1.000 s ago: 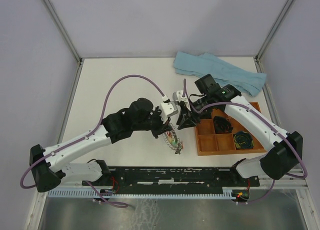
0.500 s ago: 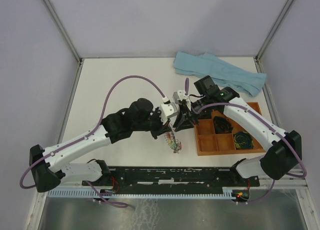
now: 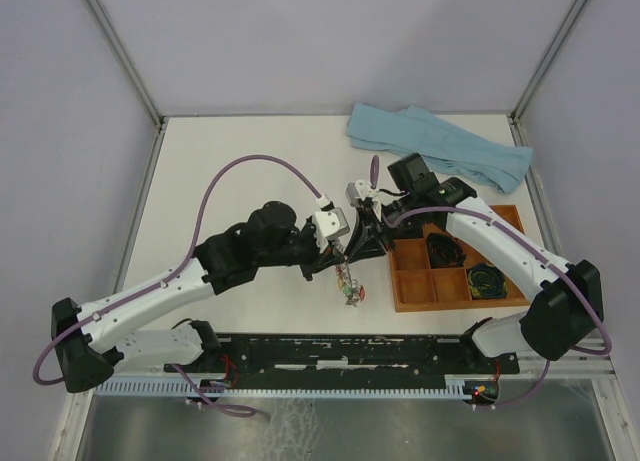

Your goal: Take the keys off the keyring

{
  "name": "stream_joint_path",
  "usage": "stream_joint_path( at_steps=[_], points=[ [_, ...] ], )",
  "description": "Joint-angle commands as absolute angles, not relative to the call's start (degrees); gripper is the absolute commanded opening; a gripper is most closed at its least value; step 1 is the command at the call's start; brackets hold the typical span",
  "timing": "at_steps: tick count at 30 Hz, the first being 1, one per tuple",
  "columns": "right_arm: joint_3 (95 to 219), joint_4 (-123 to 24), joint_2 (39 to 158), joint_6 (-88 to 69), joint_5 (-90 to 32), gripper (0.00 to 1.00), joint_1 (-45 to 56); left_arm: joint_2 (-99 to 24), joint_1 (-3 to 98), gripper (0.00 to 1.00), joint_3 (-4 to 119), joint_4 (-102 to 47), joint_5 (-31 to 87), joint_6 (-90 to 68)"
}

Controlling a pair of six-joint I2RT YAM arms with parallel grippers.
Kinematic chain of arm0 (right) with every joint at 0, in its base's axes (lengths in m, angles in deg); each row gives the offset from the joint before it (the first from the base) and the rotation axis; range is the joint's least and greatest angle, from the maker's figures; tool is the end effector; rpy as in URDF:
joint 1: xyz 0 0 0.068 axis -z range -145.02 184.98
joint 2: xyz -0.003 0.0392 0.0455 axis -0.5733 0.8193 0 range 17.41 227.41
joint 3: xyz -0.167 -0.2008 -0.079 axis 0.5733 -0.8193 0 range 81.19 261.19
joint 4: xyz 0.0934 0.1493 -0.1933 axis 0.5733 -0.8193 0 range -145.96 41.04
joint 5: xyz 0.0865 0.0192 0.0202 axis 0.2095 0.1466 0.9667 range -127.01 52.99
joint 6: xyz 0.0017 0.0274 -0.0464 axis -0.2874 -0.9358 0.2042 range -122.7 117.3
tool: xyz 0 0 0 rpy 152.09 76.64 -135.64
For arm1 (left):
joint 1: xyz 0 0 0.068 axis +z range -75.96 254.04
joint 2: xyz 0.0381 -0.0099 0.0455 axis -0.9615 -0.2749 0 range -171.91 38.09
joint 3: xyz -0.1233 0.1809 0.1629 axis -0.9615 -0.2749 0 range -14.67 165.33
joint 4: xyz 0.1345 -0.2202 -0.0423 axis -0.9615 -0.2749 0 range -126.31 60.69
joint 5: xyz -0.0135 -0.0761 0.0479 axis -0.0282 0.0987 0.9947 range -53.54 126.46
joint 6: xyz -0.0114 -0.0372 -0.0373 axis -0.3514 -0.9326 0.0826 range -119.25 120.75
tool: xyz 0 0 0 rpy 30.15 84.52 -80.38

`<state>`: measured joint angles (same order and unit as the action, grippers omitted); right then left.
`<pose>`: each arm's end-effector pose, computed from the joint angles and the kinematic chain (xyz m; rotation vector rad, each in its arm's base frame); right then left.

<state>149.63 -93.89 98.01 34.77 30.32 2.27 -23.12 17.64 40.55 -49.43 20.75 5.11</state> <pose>0.2151 0.1772 0.3075 -1.5929 1.5264 1.4139 0.1247 -0.2053 0.3315 1.2218 1.7258 -0.8374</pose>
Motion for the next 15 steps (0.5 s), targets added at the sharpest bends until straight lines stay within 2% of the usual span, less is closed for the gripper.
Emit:
stream_joint_path(
  at_steps=[1,5,8,9,12,15],
  points=[
    [149.3,-91.2,97.7,33.9,33.6,0.24,2.4,-22.1,17.3,0.03,40.8,-42.8,18.7,7.2],
    [150.4,-93.8,97.5,36.8,33.5,0.04,2.5,-22.0,17.4,0.03,40.5,-42.1,18.6,7.1],
    [151.6,-97.5,97.4,40.1,34.7,0.01,2.7,-21.0,17.4,0.05,39.1,-40.1,20.0,7.0],
    [152.0,-98.2,97.3,40.5,35.2,0.01,3.1,-20.3,17.4,0.08,38.4,-39.1,20.9,6.7],
    [152.2,-99.0,96.9,40.9,39.1,0.01,4.7,-16.3,17.4,0.26,33.5,-32.5,23.5,5.2],
    [152.8,-101.4,96.6,43.2,41.2,0.01,5.7,-9.8,17.4,0.40,24.7,-18.9,26.6,2.8]
  ],
)
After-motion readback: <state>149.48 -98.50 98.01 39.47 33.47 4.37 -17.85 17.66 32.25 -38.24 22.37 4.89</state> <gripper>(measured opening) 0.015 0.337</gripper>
